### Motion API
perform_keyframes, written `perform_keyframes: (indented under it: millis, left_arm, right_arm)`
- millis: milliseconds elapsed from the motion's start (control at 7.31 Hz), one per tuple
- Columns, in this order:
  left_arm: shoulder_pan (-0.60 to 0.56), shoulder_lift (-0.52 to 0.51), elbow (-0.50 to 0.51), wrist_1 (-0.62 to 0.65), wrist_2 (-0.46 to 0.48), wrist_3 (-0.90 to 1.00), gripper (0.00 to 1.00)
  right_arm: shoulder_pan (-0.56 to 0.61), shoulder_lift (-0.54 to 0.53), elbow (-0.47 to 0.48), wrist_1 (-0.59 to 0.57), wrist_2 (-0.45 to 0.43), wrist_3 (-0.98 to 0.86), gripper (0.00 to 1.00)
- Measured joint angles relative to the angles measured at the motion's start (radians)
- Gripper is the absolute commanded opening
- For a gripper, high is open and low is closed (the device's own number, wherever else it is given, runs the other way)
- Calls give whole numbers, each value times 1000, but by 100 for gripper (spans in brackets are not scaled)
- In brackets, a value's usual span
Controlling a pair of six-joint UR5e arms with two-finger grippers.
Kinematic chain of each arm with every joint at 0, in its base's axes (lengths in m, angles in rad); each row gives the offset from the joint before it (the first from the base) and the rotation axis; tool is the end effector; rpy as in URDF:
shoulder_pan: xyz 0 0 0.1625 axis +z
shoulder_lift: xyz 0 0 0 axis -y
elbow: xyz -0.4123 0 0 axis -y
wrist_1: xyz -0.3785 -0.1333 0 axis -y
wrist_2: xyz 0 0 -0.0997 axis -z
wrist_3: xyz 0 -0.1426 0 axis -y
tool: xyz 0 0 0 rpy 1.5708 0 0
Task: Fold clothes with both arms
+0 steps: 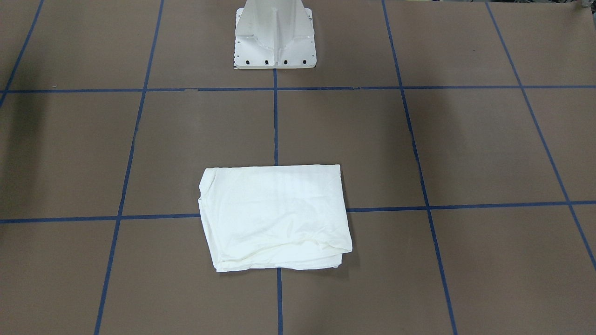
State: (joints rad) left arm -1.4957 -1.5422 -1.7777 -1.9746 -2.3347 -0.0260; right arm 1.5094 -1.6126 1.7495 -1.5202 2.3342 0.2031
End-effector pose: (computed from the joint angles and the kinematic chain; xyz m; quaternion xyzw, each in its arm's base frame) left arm 0.0030 -0.5018 0.5387 0.2479 0.3701 0.1287 0.8860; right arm 0.0055 -0.4761 0.6054 0.0372 -0.3791 0.0306 0.9241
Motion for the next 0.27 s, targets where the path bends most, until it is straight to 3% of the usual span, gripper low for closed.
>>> perform_keyframes:
  millis: [274]
  left_arm:
    - [0, -1, -7, 0, 0, 0, 100]
  right_arm:
    - [-1, 2, 0, 0, 0, 1, 100]
